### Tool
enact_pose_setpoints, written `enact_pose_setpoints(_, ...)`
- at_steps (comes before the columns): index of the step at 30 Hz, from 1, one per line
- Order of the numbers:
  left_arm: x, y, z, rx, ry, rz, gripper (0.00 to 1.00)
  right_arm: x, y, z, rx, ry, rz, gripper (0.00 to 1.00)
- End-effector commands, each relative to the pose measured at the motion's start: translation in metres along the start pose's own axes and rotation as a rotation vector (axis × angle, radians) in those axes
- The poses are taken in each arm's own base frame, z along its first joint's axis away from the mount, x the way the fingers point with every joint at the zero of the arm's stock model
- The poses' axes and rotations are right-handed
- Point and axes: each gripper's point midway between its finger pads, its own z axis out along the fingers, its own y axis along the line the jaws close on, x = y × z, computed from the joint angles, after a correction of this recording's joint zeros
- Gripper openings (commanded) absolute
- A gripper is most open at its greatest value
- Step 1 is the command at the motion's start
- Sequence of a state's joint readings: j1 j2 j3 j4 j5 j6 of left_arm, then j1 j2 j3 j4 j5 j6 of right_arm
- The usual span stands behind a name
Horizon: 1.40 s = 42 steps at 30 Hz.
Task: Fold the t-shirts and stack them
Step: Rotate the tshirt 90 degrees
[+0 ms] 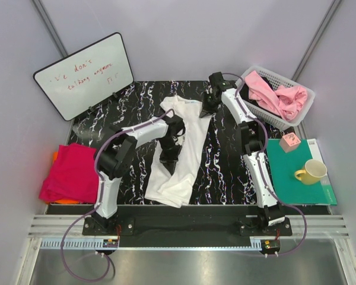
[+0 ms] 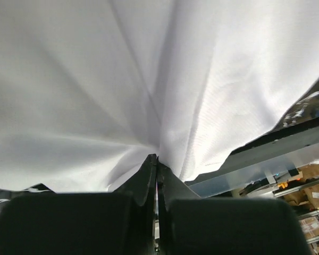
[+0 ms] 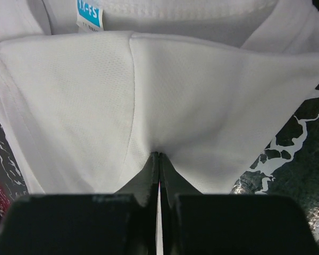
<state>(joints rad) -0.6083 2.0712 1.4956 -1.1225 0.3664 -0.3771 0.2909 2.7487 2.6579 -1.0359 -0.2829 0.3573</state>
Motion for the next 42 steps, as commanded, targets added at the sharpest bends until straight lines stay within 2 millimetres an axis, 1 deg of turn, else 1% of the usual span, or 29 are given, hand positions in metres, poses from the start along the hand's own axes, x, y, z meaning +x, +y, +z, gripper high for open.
enact_pose_setpoints(1, -0.013, -0.021, -0.030, 0.053, -0.102, -0.046, 0.00, -0.018, 0.028, -0.025, -0.080, -0.071, -0.068, 0.00)
enact_pose_setpoints(2, -0.014, -0.018, -0.034, 0.038, -0.116, -0.049, 0.00, -0.024, 0.031, -0.034, -0.079, -0.095, -0.081, 0.00)
enact_pose_setpoints(3, -0.018, -0.008, -0.039, -0.001, -0.147, -0.058, 0.00, -0.033, 0.038, -0.055, -0.075, -0.139, -0.098, 0.00)
enact_pose_setpoints(4, -0.021, -0.007, -0.050, -0.012, -0.184, -0.052, 0.00, -0.037, 0.041, -0.068, -0.070, -0.164, -0.108, 0.00)
enact_pose_setpoints(5, -0.023, -0.004, -0.057, -0.025, -0.210, -0.045, 0.00, -0.040, 0.038, -0.077, -0.043, -0.182, -0.119, 0.01)
enact_pose_setpoints(6, -0.031, 0.006, -0.067, -0.072, -0.262, -0.047, 0.00, -0.048, 0.047, -0.107, -0.047, -0.236, -0.134, 0.03)
enact_pose_setpoints(7, -0.033, 0.009, -0.078, -0.084, -0.297, -0.044, 0.00, -0.050, 0.047, -0.118, -0.035, -0.252, -0.138, 0.06)
enact_pose_setpoints(8, -0.037, 0.012, -0.085, -0.099, -0.324, -0.040, 0.02, -0.047, 0.040, -0.122, 0.002, -0.254, -0.134, 0.13)
enact_pose_setpoints(9, -0.047, 0.020, -0.097, -0.126, -0.369, -0.043, 0.04, -0.050, 0.043, -0.145, 0.007, -0.289, -0.135, 0.13)
enact_pose_setpoints(10, -0.053, 0.024, -0.102, -0.136, -0.391, -0.046, 0.07, -0.049, 0.040, -0.152, 0.021, -0.296, -0.123, 0.13)
enact_pose_setpoints(11, -0.060, 0.030, -0.108, -0.139, -0.406, -0.057, 0.08, -0.040, 0.030, -0.148, 0.054, -0.271, -0.108, 0.12)
enact_pose_setpoints(12, -0.071, 0.033, -0.113, -0.149, -0.424, -0.054, 0.11, -0.039, 0.030, -0.157, 0.054, -0.278, -0.103, 0.12)
enact_pose_setpoints(13, -0.076, 0.035, -0.116, -0.147, -0.426, -0.059, 0.11, -0.034, 0.026, -0.154, 0.062, -0.260, -0.098, 0.11)
enact_pose_setpoints(14, -0.084, 0.041, -0.120, -0.137, -0.431, -0.067, 0.11, -0.024, 0.021, -0.146, 0.063, -0.220, -0.090, 0.08)
enact_pose_setpoints(16, -0.104, 0.043, -0.125, -0.134, -0.455, -0.070, 0.11, -0.012, 0.019, -0.136, 0.046, -0.171, -0.081, 0.00)
enact_pose_setpoints(17, -0.112, 0.048, -0.128, -0.135, -0.466, -0.078, 0.11, -0.002, 0.023, -0.129, 0.006, -0.127, -0.077, 0.00)
enact_pose_setpoints(18, -0.124, 0.048, -0.131, -0.127, -0.478, -0.074, 0.11, 0.004, 0.022, -0.119, -0.007, -0.093, -0.069, 0.00)
enact_pose_setpoints(19, -0.128, 0.051, -0.132, -0.126, -0.473, -0.083, 0.11, 0.011, 0.021, -0.114, -0.018, -0.055, -0.061, 0.00)
enact_pose_setpoints(20, -0.134, 0.055, -0.135, -0.122, -0.478, -0.094, 0.11, 0.014, 0.027, -0.114, -0.046, -0.033, -0.059, 0.00)
enact_pose_setpoints(21, -0.142, 0.054, -0.137, -0.103, -0.486, -0.100, 0.11, 0.021, 0.022, -0.102, -0.038, 0.009, -0.044, 0.00)
enact_pose_setpoints(22, -0.144, 0.056, -0.139, -0.096, -0.489, -0.111, 0.11, 0.029, 0.020, -0.102, -0.032, 0.049, -0.033, 0.00)
enact_pose_setpoints(24, -0.147, 0.063, -0.140, -0.092, -0.491, -0.130, 0.11, 0.030, 0.022, -0.102, -0.034, 0.056, -0.034, 0.00)
enact_pose_setpoints(28, -0.143, 0.074, -0.135, -0.098, -0.473, -0.144, 0.10, 0.025, 0.020, -0.107, -0.010, 0.037, -0.042, 0.00)
enact_pose_setpoints(29, -0.141, 0.079, -0.132, -0.109, -0.463, -0.144, 0.10, 0.027, 0.018, -0.101, -0.006, 0.053, -0.037, 0.00)
enact_pose_setpoints(31, -0.140, 0.083, -0.129, -0.118, -0.456, -0.144, 0.10, 0.033, 0.020, -0.098, -0.022, 0.086, -0.033, 0.00)
enact_pose_setpoints(36, -0.141, 0.089, -0.124, -0.114, -0.441, -0.141, 0.10, 0.050, 0.014, -0.070, -0.022, 0.166, -0.010, 0.00)
enact_pose_setpoints(37, -0.142, 0.088, -0.125, -0.107, -0.447, -0.138, 0.10, 0.052, 0.012, -0.065, -0.019, 0.174, -0.005, 0.00)
enact_pose_setpoints(38, -0.144, 0.087, -0.126, -0.099, -0.449, -0.132, 0.10, 0.057, 0.007, -0.056, -0.010, 0.198, 0.004, 0.00)
enact_pose_setpoints(42, -0.149, 0.083, -0.134, -0.083, -0.474, -0.120, 0.05, 0.063, -0.002, -0.039, 0.013, 0.232, 0.016, 0.00)
